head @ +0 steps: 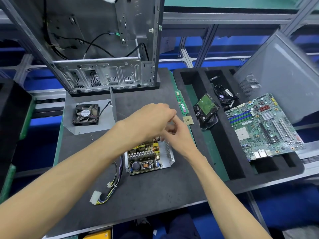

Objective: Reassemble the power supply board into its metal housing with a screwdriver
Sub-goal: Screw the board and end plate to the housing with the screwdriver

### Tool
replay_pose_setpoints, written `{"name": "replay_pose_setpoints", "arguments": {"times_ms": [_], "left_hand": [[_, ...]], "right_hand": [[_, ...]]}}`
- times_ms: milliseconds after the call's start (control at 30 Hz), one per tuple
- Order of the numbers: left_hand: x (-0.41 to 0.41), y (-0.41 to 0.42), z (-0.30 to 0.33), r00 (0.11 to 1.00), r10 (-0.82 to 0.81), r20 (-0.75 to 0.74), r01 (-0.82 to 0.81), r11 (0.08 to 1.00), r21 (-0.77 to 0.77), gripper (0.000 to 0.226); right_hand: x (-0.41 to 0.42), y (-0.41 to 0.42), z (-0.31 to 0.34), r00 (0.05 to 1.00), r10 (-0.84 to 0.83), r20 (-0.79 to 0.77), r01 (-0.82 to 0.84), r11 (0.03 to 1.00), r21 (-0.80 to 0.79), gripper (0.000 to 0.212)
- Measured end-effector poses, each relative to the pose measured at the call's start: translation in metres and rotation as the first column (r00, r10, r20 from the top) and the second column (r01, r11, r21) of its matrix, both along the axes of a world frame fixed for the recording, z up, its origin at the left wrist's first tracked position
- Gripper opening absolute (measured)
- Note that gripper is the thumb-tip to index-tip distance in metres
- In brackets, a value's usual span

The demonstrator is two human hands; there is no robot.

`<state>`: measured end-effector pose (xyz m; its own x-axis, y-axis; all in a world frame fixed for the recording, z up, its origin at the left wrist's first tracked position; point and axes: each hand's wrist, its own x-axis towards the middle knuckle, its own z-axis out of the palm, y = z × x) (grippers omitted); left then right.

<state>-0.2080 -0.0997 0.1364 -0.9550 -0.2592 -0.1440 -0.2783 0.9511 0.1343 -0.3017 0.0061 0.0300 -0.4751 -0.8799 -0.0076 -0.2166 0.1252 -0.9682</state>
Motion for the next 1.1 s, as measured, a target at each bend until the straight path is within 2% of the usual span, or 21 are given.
{"name": "replay_pose_setpoints", "arguments": {"times_ms": [100,233,300,400,500,567,633,667,700,733,800,867,933,1000,1100], "left_hand": [[-0.002,-0.006,0.002,0.999,-0.053,-0.003,0.053,0.998,0.028,0.014],[-0.004,-0.004,-0.005,0.995,0.096,-0.034,-0.098,0.994,-0.045,0.030],[-0.008,-0.003,-0.005,1.000,0.029,-0.007,-0.029,0.998,-0.058,0.017],[-0.006,-0.006,-0.001,0.995,-0.100,0.015,0.100,0.995,-0.014,0.013],[0.003,-0.018,-0.001,0.993,-0.096,-0.064,0.102,0.988,0.112,0.015],[0.012,-0.028,-0.002,0.982,0.056,-0.183,0.011,0.937,0.349,0.021],[0.019,-0.038,-0.009,0.899,0.316,-0.303,-0.096,0.818,0.567,0.013],[0.021,-0.042,-0.016,0.840,0.430,-0.329,-0.159,0.777,0.610,0.015],[0.022,-0.047,-0.026,0.807,0.494,-0.325,-0.227,0.766,0.601,0.019],[0.022,-0.049,-0.036,0.811,0.514,-0.281,-0.295,0.773,0.561,0.020],[0.020,-0.049,-0.059,0.874,0.466,-0.136,-0.355,0.805,0.476,0.017],[0.014,-0.045,-0.080,0.915,0.403,-0.018,-0.349,0.812,0.467,0.022],[0.006,-0.040,-0.093,0.925,0.376,0.051,-0.351,0.797,0.491,0.037],[-0.001,-0.036,-0.102,0.915,0.398,0.070,-0.372,0.764,0.528,0.047],[-0.005,-0.034,-0.110,0.892,0.450,0.028,-0.393,0.746,0.537,0.046]], "right_hand": [[-0.002,0.004,0.005,1.000,0.017,0.026,-0.017,0.999,-0.029,0.013],[-0.004,0.002,0.004,1.000,-0.023,0.003,0.023,1.000,-0.015,0.023],[-0.002,0.000,0.003,0.998,-0.064,-0.010,0.064,0.998,-0.026,0.014],[-0.001,-0.004,-0.001,0.991,-0.127,-0.040,0.126,0.992,-0.026,0.019],[0.000,-0.004,-0.001,0.991,-0.119,-0.064,0.115,0.992,-0.054,0.011],[0.001,0.000,0.000,0.982,-0.176,-0.074,0.167,0.979,-0.119,0.007],[0.001,0.004,0.007,0.947,-0.316,0.068,0.322,0.934,-0.156,0.013],[-0.001,0.005,0.010,0.911,-0.372,0.177,0.400,0.902,-0.163,0.017],[-0.004,0.004,0.013,0.868,-0.404,0.289,0.461,0.871,-0.168,0.020],[-0.008,0.002,0.015,0.820,-0.418,0.392,0.508,0.847,-0.159,0.022],[-0.017,-0.002,0.017,0.736,-0.433,0.520,0.544,0.835,-0.076,0.024],[-0.022,-0.003,0.014,0.752,-0.460,0.472,0.486,0.871,0.074,0.027],[-0.020,0.000,0.007,0.849,-0.419,0.322,0.380,0.908,0.177,0.022],[-0.014,0.004,-0.001,0.933,-0.313,0.175,0.269,0.934,0.233,0.017],[-0.009,0.009,-0.010,0.974,-0.196,0.116,0.149,0.935,0.323,0.033]]}}
